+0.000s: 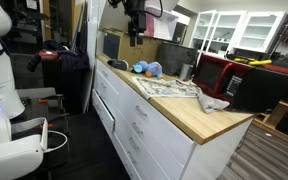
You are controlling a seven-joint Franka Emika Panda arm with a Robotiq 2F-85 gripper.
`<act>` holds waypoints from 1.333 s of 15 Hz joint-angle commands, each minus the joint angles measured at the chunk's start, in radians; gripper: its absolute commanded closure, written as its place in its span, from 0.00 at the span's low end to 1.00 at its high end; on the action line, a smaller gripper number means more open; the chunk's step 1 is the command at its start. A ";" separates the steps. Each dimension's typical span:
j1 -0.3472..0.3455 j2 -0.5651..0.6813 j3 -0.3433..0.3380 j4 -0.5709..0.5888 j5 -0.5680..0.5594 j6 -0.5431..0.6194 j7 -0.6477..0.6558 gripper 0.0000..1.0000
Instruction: Open the top right drawer
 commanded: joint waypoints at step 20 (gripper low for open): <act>-0.018 0.144 0.134 -0.354 -0.139 0.354 0.803 0.00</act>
